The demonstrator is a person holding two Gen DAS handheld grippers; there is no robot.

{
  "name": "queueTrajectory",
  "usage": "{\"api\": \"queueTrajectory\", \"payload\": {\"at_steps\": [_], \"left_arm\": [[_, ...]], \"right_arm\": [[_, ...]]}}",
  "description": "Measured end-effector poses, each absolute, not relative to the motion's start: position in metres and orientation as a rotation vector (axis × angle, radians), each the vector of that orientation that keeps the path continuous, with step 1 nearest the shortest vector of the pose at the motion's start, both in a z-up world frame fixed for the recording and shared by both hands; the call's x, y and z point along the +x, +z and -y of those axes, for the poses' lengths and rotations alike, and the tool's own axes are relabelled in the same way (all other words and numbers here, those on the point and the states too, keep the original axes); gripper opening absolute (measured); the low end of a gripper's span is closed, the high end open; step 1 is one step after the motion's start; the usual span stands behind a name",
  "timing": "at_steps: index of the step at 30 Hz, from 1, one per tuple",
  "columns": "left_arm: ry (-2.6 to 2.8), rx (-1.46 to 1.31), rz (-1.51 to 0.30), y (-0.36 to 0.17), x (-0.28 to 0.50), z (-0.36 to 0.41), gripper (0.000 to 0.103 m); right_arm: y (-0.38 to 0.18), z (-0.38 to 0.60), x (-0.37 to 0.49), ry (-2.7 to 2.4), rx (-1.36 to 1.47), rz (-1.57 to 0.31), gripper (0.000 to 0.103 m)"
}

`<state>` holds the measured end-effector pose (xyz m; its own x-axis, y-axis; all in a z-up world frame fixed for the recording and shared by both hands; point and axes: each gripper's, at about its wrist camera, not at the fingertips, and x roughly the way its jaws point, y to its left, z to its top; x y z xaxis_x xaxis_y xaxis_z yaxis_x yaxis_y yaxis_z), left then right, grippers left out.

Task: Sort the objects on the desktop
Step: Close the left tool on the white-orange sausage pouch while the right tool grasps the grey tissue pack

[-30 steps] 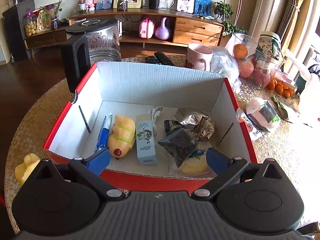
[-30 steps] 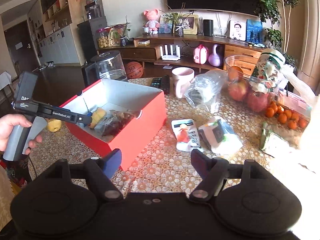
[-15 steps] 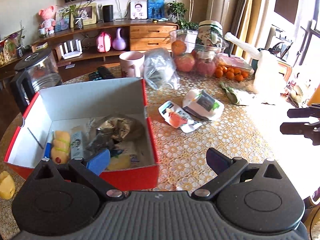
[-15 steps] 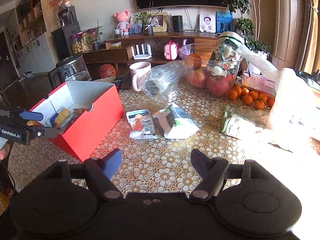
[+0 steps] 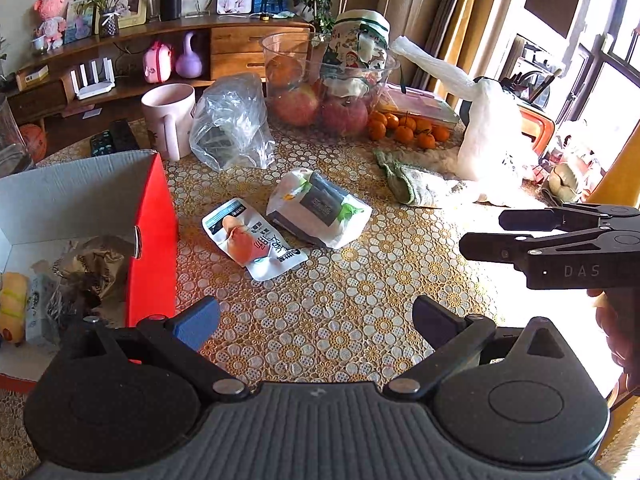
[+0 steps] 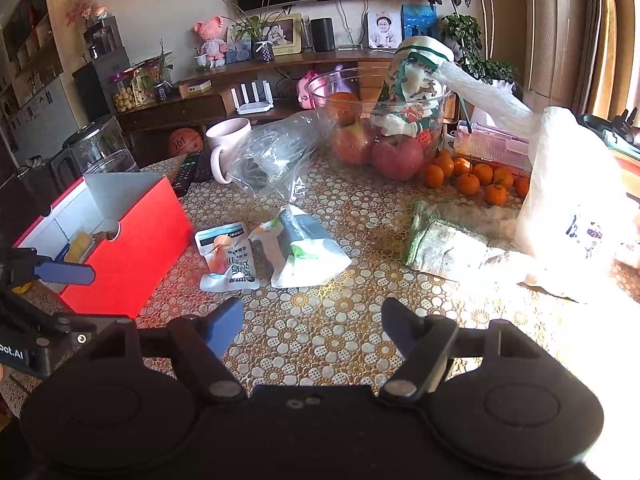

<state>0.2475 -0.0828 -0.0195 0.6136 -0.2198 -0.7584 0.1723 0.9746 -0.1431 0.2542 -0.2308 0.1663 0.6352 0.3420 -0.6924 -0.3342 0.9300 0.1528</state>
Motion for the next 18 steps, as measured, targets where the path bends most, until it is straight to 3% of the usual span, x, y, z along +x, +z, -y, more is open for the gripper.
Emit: {"api": "queueTrajectory", "payload": {"at_steps": [18], "left_arm": [[-0.04,-0.117,-1.015,-0.074,0.347,0.086,0.103]], "right_arm": [[0.143,0.2,0.348,0.384,0.018,-0.865,0.076]]}}
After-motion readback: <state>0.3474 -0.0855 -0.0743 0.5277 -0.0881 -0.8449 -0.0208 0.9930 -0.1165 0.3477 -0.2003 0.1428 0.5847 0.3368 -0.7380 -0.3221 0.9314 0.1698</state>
